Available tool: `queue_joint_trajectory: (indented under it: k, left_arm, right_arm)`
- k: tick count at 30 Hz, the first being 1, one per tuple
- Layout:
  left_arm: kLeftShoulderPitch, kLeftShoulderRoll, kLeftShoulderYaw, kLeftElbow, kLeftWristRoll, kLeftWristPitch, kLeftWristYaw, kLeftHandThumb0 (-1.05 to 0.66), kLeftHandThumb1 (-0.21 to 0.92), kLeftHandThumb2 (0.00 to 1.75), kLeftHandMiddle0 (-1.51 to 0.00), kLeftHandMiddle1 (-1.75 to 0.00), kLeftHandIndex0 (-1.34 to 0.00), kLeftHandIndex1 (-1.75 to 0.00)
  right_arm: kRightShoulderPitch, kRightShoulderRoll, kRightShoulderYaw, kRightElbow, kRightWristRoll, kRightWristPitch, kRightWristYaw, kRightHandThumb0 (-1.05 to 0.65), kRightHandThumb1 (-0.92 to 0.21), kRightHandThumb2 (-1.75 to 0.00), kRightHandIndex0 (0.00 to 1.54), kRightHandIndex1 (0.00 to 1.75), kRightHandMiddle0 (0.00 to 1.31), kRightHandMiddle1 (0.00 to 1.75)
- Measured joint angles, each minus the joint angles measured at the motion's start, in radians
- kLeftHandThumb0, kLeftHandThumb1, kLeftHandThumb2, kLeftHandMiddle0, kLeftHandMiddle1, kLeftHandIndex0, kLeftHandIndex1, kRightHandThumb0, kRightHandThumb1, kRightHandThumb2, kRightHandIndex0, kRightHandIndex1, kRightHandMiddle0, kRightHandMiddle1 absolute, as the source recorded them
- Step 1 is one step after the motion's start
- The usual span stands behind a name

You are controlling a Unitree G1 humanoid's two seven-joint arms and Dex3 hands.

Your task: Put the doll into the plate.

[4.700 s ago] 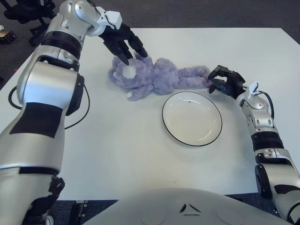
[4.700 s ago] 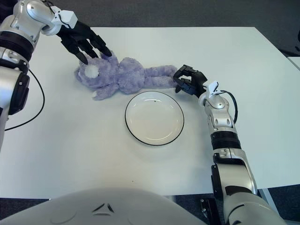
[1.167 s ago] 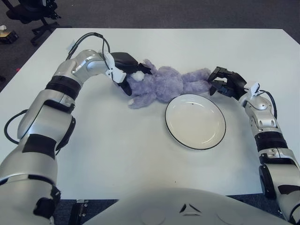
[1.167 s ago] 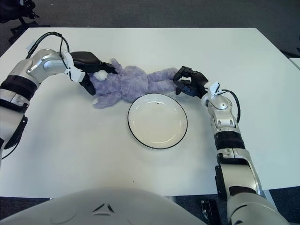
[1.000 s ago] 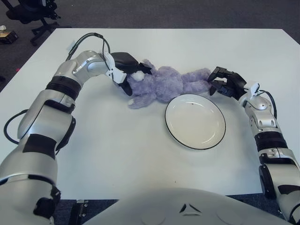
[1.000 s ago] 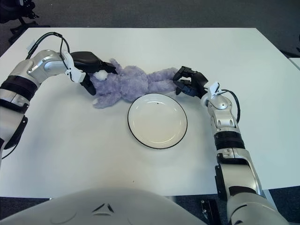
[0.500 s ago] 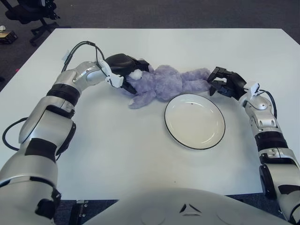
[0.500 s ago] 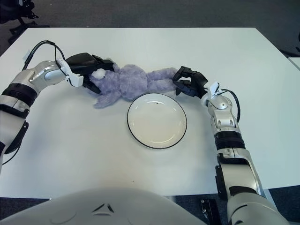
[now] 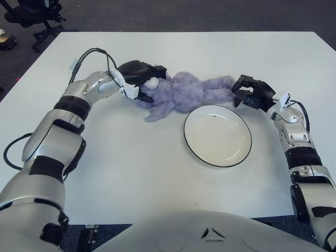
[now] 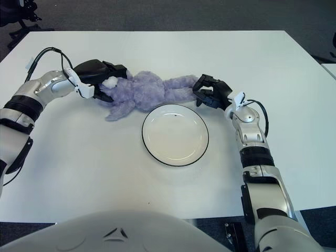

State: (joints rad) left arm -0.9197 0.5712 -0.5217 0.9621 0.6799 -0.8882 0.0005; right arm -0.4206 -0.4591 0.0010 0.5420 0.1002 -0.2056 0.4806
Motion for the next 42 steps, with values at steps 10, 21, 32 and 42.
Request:
queue_joint_trajectory:
  k: [10,21,32,42]
  left_arm:
    - [0.066,-0.013,0.008,-0.031,0.085,0.121,0.284,-0.39,0.62,0.91,-0.89,-1.75,-0.39,-1.75]
    - [0.081,-0.016,-0.02,-0.032,0.194,0.214,0.548,-0.39,0.63,0.9,-0.91,-1.75,-0.38,-1.75]
    - [0.081,-0.028,-0.107,0.027,0.394,0.446,0.978,-0.39,0.64,0.89,-0.92,-1.75,-0.37,-1.75]
    - [0.041,-0.045,-0.113,0.096,0.439,0.614,1.242,-0.39,0.63,0.85,-0.95,-1.75,-0.43,-1.68]
  right_arm:
    - [-0.02,0.0,0.01,0.037,-0.002,-0.034,0.013,-0.36,-0.92,-0.32,0.79,1.34,0.42,1.52]
    - [-0.037,-0.001,0.012,0.047,0.0,-0.059,0.016,-0.36,-0.92,-0.32,0.78,1.35,0.41,1.53]
    - [-0.042,-0.001,0.025,0.057,-0.001,-0.062,0.018,-0.36,-0.92,-0.33,0.77,1.35,0.4,1.53]
    - [-0.067,-0.007,0.047,0.08,-0.026,-0.036,0.019,-0.36,-0.92,-0.33,0.77,1.34,0.4,1.54]
